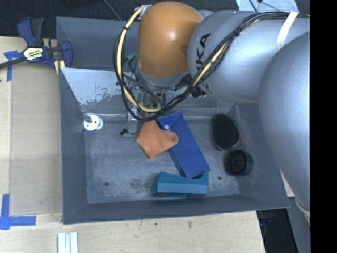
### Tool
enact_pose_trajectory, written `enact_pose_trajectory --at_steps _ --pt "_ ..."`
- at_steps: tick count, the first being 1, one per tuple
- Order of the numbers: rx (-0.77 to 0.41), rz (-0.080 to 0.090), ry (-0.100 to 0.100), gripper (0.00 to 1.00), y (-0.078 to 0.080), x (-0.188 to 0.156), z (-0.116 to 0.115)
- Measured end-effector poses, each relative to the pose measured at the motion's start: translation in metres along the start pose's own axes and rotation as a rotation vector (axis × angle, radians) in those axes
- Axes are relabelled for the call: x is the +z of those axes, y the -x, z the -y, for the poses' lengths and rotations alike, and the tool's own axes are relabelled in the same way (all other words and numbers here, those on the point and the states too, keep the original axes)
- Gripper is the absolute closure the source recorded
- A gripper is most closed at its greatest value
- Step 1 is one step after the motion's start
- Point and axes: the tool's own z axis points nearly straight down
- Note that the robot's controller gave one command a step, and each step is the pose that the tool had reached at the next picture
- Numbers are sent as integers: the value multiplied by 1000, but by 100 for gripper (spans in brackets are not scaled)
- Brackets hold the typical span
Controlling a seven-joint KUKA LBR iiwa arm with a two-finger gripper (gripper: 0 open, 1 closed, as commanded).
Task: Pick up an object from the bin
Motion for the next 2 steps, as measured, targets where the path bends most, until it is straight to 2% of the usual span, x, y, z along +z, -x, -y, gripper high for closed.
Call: enact_pose_trajectory --at_steps 1,2 --pt "-123 -7 -2 0 -23 31 47" --pt "-72 -5 -3 0 -15 44 64"
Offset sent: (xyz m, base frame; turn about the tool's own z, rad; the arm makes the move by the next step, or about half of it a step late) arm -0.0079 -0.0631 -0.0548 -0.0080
